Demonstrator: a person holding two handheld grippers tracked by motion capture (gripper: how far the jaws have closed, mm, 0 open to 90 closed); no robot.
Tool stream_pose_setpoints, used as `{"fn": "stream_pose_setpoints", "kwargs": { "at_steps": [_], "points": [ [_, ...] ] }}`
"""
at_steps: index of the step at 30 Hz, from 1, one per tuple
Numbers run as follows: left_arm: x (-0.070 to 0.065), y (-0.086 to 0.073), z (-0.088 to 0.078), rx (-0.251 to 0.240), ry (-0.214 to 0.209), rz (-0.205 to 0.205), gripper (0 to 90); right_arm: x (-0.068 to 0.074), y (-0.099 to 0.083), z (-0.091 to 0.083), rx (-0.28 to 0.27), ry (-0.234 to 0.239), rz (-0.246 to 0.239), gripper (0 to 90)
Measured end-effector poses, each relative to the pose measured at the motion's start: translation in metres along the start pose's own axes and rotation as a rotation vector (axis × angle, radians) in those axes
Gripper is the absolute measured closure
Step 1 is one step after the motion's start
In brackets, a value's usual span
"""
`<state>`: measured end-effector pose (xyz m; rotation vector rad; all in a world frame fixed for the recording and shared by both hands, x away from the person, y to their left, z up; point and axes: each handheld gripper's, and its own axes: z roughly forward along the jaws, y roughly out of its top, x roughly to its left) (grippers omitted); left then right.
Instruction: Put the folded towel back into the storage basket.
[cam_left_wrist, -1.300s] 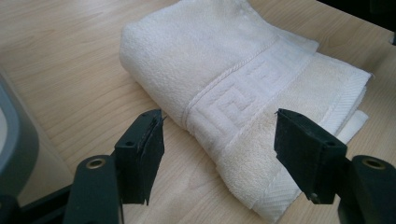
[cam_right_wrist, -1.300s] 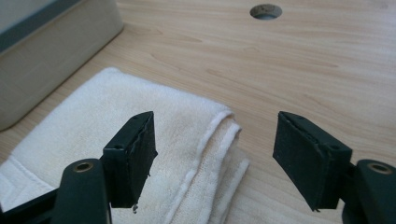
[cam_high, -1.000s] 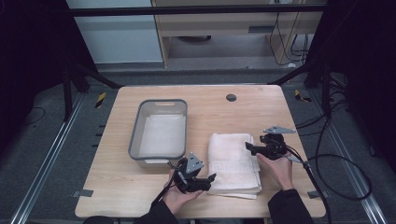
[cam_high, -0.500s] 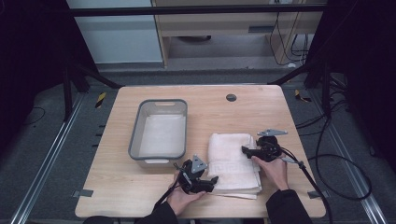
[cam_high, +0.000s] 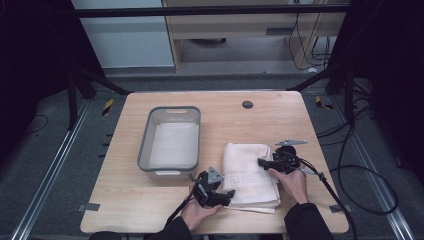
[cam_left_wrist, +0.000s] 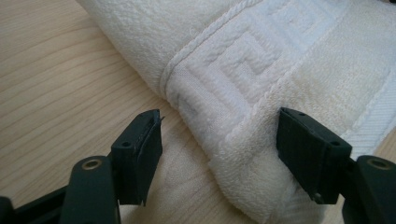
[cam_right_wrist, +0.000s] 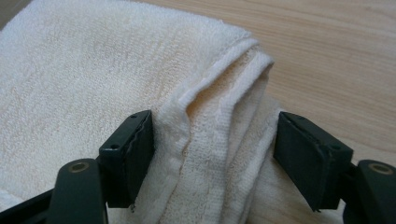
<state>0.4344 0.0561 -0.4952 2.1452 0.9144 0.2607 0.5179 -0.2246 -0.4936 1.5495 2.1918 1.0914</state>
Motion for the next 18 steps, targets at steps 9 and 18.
{"fn": "stream_pose_setpoints", "kwargs": {
  "at_steps": [9,18],
  "points": [
    [0.0004,0.0006,0.0040,0.010,-0.056,-0.019,38.7,-0.0022,-0.0007,0.0022,0.018,0.066,0.064,43.4],
    [0.0043,0.0027,0.0057,0.036,-0.128,-0.061,50.9,-0.0023,0.0006,0.0020,0.038,0.115,0.119,57.9]
  ]
}}
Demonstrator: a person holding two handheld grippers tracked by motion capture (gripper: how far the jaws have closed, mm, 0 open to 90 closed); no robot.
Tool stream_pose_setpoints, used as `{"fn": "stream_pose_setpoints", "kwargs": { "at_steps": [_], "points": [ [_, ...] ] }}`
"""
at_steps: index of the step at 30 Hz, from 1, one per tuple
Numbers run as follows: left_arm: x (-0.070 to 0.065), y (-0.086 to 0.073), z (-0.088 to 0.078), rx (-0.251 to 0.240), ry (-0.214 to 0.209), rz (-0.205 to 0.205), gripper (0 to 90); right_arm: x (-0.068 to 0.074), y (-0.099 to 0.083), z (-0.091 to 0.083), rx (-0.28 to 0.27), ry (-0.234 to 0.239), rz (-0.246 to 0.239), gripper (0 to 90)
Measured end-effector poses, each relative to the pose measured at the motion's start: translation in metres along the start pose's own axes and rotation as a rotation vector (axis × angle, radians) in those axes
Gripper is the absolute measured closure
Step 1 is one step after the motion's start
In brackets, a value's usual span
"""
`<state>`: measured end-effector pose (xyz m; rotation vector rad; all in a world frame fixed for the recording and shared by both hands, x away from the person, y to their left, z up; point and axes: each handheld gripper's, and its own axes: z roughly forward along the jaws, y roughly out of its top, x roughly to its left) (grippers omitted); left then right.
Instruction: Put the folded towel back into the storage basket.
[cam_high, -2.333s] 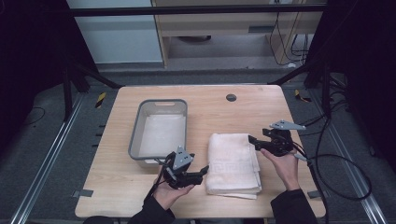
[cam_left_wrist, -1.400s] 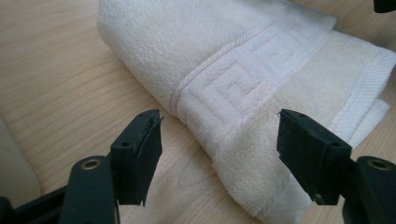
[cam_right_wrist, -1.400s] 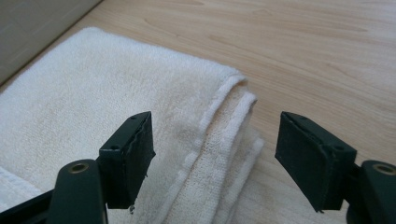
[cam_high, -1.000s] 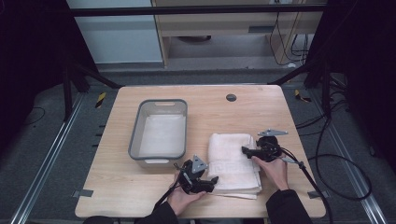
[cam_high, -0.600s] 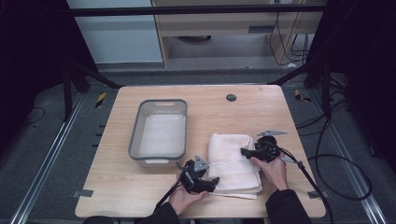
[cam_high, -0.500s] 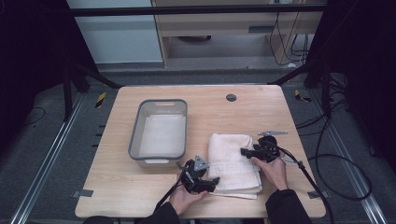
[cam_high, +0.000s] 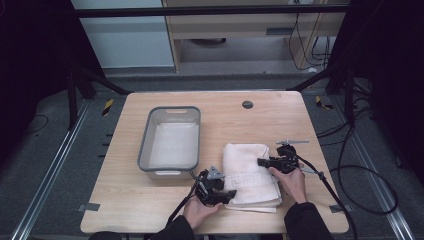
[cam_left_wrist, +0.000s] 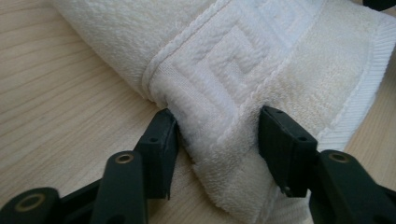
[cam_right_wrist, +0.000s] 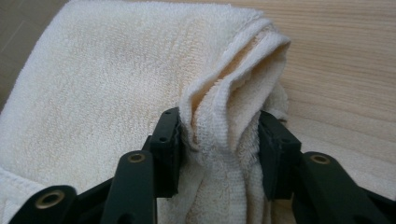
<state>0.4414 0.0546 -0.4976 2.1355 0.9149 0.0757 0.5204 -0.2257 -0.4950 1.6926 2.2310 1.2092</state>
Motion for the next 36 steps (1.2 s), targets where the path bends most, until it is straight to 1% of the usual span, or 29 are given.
{"fn": "stream_pose_setpoints", "kwargs": {
  "at_steps": [1,2,4,7,9,13,18,19,21,24,25,26,27,30,31,32,33,34,35,36],
  "points": [
    [0.000,0.000,0.000,0.001,-0.011,-0.006,53.3,0.000,0.000,0.000,-0.004,0.009,-0.004,61.3],
    [0.000,0.000,0.000,0.001,-0.011,-0.006,55.3,0.000,0.000,0.000,-0.004,0.009,-0.004,61.3],
    [-0.001,0.000,-0.001,0.003,-0.015,-0.010,59.0,0.001,0.000,-0.001,-0.010,0.010,-0.003,64.1],
    [-0.002,0.000,-0.002,-0.009,-0.012,-0.011,65.7,0.002,0.000,-0.002,-0.015,0.013,0.003,66.0],
    [-0.002,0.000,-0.003,-0.013,-0.013,-0.011,68.8,0.002,0.001,-0.003,-0.021,0.015,-0.002,66.9],
    [-0.002,-0.001,-0.005,-0.017,-0.023,-0.018,71.8,0.004,0.002,-0.008,-0.035,0.022,-0.009,67.8],
    [-0.002,-0.001,-0.007,-0.032,-0.031,-0.023,73.4,0.007,0.004,-0.015,-0.054,0.024,-0.024,68.0],
    [-0.003,-0.001,-0.010,-0.045,-0.036,-0.024,73.9,0.009,0.004,-0.019,-0.065,0.025,-0.028,68.0],
    [-0.004,0.000,-0.014,-0.052,-0.040,-0.012,73.9,0.011,0.005,-0.024,-0.075,0.028,-0.038,68.0],
    [-0.004,0.000,-0.018,-0.056,-0.041,-0.009,73.9,0.014,0.006,-0.028,-0.086,0.032,-0.043,68.0],
    [-0.005,0.002,-0.022,-0.062,-0.039,0.001,73.9,0.018,0.006,-0.032,-0.095,0.031,-0.053,68.1],
    [-0.005,0.002,-0.022,-0.062,-0.039,0.001,73.9,0.019,0.007,-0.035,-0.104,0.032,-0.058,68.1],
    [-0.006,0.003,-0.026,-0.070,-0.037,0.012,73.9,0.021,0.007,-0.037,-0.111,0.033,-0.061,68.1],
    [-0.006,0.005,-0.031,-0.081,-0.039,0.018,73.9,0.024,0.008,-0.042,-0.126,0.039,-0.061,68.1],
    [-0.007,0.006,-0.035,-0.095,-0.038,0.022,73.9,0.026,0.009,-0.046,-0.141,0.042,-0.070,68.1],
    [-0.007,0.006,-0.035,-0.095,-0.038,0.022,73.9,0.026,0.009,-0.046,-0.141,0.042,-0.070,68.1],
    [-0.008,0.008,-0.038,-0.101,-0.038,0.033,73.9,0.029,0.010,-0.050,-0.150,0.043,-0.067,68.1],
    [-0.008,0.008,-0.038,-0.101,-0.038,0.033,73.9,0.029,0.011,-0.052,-0.159,0.044,-0.076,68.1],
    [-0.009,0.010,-0.041,-0.111,-0.038,0.034,73.9,0.030,0.012,-0.054,-0.166,0.043,-0.077,68.1],
    [-0.009,0.010,-0.041,-0.111,-0.038,0.034,73.9,0.030,0.012,-0.054,-0.166,0.043,-0.077,68.1]
  ]
}}
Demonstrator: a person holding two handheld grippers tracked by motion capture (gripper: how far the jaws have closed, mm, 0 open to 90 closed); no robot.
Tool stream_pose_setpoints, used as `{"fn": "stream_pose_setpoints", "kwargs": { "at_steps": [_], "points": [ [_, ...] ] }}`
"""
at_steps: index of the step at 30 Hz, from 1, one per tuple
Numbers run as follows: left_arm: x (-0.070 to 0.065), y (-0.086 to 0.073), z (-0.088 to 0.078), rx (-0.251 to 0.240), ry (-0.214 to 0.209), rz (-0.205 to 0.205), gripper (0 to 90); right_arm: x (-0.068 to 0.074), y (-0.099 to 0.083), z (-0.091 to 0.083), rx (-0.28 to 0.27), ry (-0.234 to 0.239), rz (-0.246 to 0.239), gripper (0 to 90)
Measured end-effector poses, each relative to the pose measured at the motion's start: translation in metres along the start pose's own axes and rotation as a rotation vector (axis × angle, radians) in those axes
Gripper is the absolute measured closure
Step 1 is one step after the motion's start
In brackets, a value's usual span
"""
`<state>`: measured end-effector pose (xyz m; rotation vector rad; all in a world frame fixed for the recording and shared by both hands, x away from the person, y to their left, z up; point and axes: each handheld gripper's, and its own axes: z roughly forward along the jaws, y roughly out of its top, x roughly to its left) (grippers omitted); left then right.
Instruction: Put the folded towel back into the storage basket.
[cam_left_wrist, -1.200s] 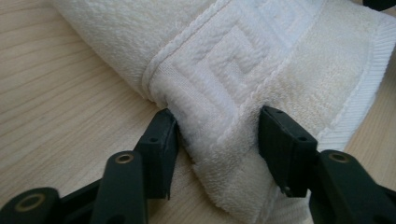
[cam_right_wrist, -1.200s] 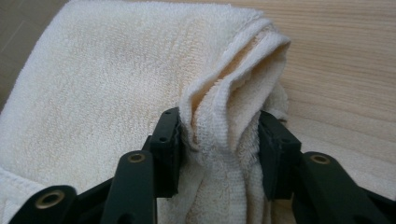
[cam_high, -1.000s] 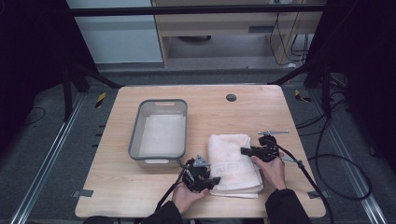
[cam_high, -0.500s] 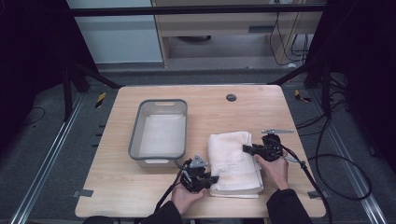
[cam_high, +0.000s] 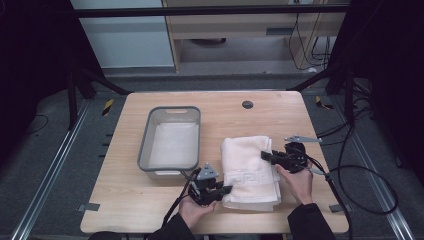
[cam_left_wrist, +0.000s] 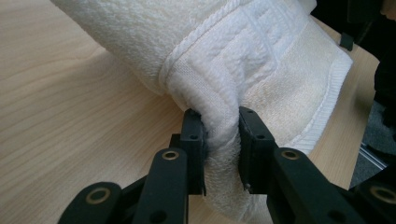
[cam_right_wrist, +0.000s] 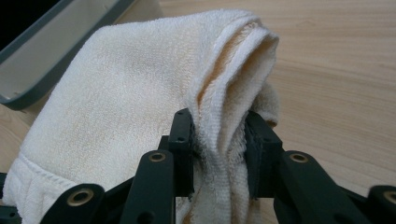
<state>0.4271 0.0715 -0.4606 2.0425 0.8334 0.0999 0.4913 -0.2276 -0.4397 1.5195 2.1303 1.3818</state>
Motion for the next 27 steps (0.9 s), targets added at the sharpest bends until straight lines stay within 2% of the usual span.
{"fn": "stream_pose_setpoints", "kwargs": {
  "at_steps": [11,24,27],
  "points": [
    [-0.005,0.011,-0.016,-0.053,0.009,0.024,73.9,0.012,0.012,-0.015,-0.066,0.000,-0.022,68.0],
    [-0.005,0.021,-0.028,-0.096,0.022,0.037,74.0,0.020,0.024,-0.019,-0.098,-0.007,-0.046,68.0],
    [-0.005,0.023,-0.031,-0.106,0.030,0.044,74.0,0.025,0.030,-0.021,-0.114,-0.015,-0.058,68.0]
  ]
}}
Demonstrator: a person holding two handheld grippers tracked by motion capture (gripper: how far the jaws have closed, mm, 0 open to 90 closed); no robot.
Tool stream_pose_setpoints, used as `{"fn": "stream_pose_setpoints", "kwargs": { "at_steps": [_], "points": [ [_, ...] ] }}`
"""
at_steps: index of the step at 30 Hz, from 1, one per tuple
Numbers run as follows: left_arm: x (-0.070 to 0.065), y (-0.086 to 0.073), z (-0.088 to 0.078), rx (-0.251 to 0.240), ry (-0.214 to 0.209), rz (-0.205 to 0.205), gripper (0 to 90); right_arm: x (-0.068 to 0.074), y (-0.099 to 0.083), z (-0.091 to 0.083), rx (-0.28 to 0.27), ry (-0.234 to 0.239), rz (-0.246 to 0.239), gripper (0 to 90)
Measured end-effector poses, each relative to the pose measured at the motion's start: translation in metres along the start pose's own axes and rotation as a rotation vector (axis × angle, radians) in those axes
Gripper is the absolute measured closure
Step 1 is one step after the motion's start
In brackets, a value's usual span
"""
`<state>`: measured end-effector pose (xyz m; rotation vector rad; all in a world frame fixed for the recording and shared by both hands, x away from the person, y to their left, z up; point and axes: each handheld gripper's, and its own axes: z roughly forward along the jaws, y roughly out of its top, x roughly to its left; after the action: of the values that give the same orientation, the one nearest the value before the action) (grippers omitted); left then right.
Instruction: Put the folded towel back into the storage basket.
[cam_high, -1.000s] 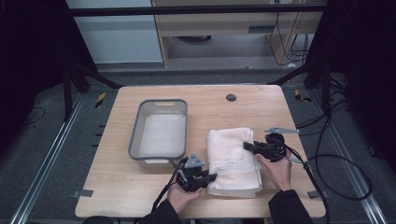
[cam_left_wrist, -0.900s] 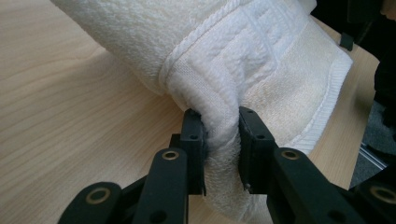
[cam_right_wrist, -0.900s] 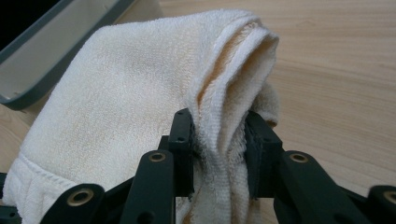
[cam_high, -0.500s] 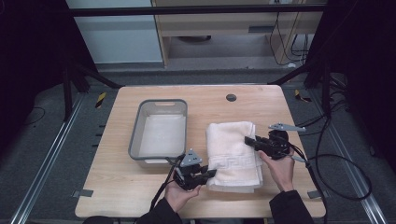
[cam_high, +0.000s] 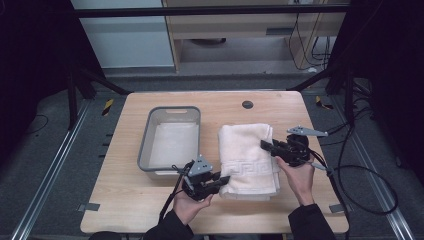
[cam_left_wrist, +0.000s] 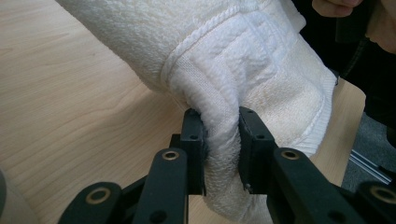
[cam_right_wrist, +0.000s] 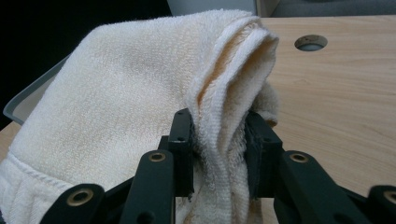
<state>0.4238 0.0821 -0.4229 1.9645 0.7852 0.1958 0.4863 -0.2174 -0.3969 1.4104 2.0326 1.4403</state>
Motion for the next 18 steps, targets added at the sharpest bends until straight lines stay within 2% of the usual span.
{"fn": "stream_pose_setpoints", "kwargs": {
  "at_steps": [18],
  "points": [
    [0.011,0.021,-0.022,-0.079,0.026,0.008,74.0,0.019,0.033,-0.001,-0.064,-0.010,-0.036,67.9]
  ]
}}
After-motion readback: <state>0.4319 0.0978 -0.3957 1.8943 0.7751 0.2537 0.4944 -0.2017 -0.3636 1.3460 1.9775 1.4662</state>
